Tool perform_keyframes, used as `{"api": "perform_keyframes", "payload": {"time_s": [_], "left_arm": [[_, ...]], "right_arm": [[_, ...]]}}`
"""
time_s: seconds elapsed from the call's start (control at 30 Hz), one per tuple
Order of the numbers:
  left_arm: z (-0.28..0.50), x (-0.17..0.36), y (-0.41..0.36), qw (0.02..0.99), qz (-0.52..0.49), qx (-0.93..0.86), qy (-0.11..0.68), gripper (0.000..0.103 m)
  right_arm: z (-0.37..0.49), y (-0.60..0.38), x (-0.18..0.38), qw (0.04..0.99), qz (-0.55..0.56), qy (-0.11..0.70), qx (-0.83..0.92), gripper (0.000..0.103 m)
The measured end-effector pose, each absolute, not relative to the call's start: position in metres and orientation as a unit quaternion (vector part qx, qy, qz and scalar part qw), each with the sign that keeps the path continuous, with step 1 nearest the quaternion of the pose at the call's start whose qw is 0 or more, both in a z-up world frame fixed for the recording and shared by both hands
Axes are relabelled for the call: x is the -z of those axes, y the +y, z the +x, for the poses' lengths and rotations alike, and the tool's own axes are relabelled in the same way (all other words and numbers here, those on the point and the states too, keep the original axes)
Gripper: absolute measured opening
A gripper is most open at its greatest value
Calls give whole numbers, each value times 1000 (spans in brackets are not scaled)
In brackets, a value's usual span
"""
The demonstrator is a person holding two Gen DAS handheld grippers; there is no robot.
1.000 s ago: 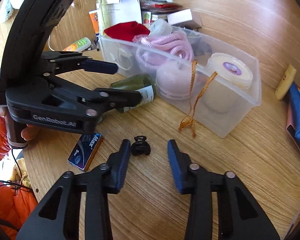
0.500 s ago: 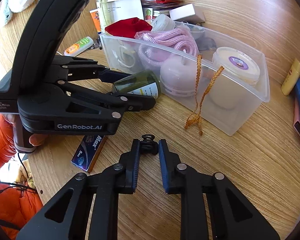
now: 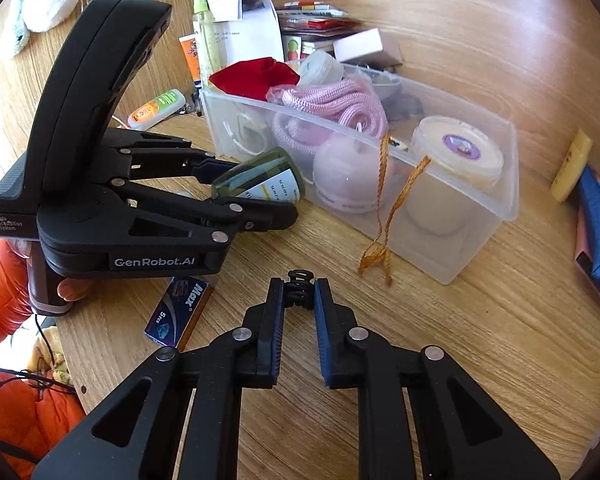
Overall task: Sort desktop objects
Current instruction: 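Lift the green bottle toward the box with the left gripper while the right carries the clip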
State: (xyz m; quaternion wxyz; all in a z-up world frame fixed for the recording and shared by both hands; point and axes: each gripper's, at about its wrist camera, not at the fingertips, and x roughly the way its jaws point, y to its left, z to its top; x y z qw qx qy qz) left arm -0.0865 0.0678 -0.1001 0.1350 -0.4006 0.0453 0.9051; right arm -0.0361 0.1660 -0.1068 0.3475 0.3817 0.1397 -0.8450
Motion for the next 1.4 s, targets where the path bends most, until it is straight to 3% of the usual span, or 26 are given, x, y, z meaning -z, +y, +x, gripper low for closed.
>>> {"api": "perform_keyframes", "payload": {"time_s": [0.83,1.4], "left_arm": [[-57,39,28,123,-299,-946,-13,41],[-88,-14,2,87,-245,-965,-36,41]], "right_arm": [[-44,167,52,303,311,148,889,13],[-96,146,14,272,273,125,914,13]]}}
